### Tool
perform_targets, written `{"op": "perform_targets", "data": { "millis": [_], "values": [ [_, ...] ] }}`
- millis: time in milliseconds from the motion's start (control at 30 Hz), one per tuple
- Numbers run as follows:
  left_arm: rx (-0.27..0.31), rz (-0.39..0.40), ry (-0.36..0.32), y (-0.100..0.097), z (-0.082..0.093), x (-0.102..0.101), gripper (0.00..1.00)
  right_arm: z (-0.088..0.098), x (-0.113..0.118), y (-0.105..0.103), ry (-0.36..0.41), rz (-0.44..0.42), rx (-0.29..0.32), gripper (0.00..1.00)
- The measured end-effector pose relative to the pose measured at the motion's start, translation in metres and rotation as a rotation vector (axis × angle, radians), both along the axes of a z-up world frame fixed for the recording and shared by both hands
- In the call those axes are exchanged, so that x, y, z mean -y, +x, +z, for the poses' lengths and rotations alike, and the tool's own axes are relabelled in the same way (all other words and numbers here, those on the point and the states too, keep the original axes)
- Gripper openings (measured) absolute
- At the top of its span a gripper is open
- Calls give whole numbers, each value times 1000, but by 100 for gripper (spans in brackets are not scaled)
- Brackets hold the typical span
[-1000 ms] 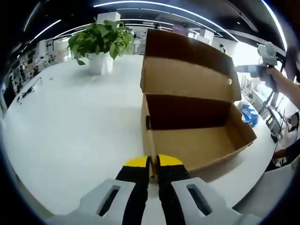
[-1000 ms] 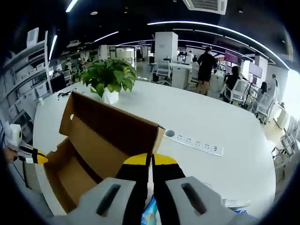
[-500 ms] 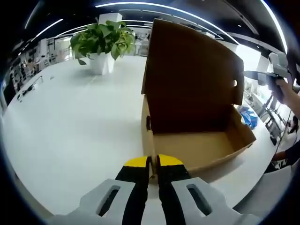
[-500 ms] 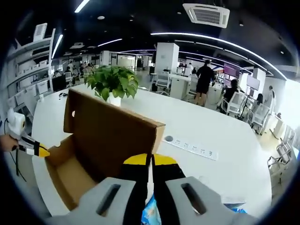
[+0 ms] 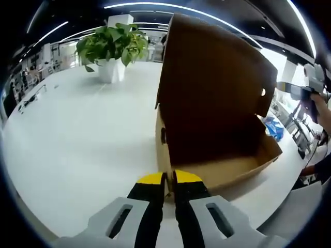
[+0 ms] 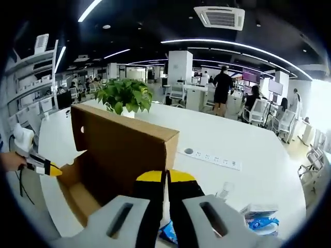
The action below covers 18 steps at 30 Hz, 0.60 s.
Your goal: Operate the shoe box by opening the lid, removing the specified soft item, and placing it in the target area until the item is outside and the box remains undamaged.
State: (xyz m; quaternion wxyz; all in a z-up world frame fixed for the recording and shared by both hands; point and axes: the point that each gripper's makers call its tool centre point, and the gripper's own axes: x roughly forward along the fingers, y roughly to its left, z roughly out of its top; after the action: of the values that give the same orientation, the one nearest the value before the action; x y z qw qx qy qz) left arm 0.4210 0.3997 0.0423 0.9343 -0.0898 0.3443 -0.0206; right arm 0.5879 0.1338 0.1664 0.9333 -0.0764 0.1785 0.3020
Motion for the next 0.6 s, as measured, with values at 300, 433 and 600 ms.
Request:
{"op": "perform_targets", "data": {
  "millis": [300, 433, 600],
  "values": [
    [4, 3, -7, 0, 1, 0, 4, -4, 4, -16, 32, -9, -6, 1],
    [13, 1, -2, 0, 1, 0, 4, -7, 5, -23, 34, -12, -1, 1],
    [21, -19, 16, 0, 2, 1, 4, -11, 6, -30, 32, -13, -1, 1]
  ]
}}
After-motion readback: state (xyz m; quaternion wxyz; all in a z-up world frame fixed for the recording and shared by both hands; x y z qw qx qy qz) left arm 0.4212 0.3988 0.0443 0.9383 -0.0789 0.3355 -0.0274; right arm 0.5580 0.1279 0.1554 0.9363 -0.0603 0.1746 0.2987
